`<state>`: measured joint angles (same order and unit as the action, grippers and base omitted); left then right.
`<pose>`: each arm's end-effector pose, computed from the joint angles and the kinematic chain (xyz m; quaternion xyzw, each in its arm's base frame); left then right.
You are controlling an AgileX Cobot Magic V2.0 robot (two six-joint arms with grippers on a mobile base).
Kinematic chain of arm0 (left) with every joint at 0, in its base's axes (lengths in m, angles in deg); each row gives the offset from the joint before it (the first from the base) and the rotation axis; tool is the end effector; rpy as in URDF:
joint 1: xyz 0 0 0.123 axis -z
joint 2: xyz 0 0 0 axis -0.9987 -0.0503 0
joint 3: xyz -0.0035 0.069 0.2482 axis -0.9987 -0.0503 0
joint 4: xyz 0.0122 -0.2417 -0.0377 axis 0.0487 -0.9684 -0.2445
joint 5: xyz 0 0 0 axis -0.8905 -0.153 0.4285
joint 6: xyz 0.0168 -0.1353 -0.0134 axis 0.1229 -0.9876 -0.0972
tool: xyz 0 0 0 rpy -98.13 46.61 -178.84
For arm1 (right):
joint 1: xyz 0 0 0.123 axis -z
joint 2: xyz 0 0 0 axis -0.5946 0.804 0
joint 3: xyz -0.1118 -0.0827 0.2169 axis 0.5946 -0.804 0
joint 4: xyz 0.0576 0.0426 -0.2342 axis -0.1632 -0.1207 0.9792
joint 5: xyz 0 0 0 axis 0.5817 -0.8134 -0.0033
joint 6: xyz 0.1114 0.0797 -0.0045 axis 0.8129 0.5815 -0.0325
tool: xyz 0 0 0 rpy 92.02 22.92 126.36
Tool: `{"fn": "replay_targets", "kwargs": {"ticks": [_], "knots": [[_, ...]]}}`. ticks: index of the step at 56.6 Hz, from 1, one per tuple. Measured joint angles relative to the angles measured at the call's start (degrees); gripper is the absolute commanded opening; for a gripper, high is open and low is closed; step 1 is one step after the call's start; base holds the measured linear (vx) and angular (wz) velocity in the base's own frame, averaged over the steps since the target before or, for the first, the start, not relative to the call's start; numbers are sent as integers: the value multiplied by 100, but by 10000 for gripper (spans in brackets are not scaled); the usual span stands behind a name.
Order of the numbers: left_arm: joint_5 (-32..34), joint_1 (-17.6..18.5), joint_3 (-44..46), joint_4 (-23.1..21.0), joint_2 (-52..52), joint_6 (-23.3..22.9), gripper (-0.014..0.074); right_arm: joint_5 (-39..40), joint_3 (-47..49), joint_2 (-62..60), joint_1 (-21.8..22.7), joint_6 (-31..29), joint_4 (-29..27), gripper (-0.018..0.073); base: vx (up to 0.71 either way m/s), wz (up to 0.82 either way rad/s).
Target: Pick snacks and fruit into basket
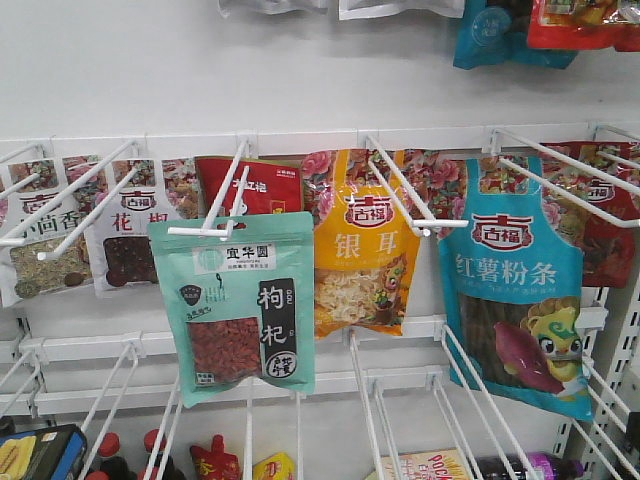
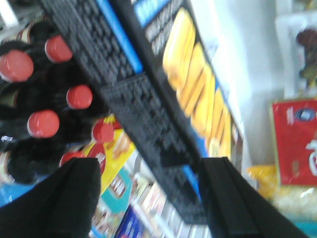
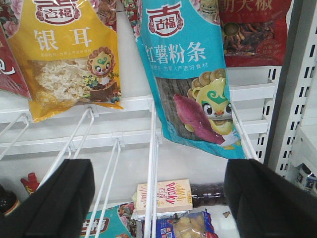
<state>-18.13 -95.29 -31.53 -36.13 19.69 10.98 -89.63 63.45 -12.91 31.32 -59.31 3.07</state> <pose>0.1986 0.0101 0.1789 -0.5112 0.6975 -0.3012 0.4018 0.1921 0.0162 0.2819 0.0048 0.7940 0.0531 0.6056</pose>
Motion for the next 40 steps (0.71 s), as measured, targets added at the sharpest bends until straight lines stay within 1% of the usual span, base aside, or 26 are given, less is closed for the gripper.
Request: {"fn": "replay_targets", "kwargs": {"ticks": [4,7,20,25,34,40], "knots": [[233,0,0,-88,0,0,649,0,0,5,0,0,0,593,0,0],[360,0,0,-117,0,0,664,0,0,5,0,0,0,593,0,0],[762,0,0,-183,-84,0,660,0,0,5,0,0,0,593,0,0],[762,0,0,-348,-278,0,660,0,0,5,0,0,0,593,0,0],[590,0,13,-908,-721,-13,659,0,0,5,0,0,0,593,0,0],[470,0,184,-1018,-882,-19,652,0,0,5,0,0,0,592,0,0]]}}
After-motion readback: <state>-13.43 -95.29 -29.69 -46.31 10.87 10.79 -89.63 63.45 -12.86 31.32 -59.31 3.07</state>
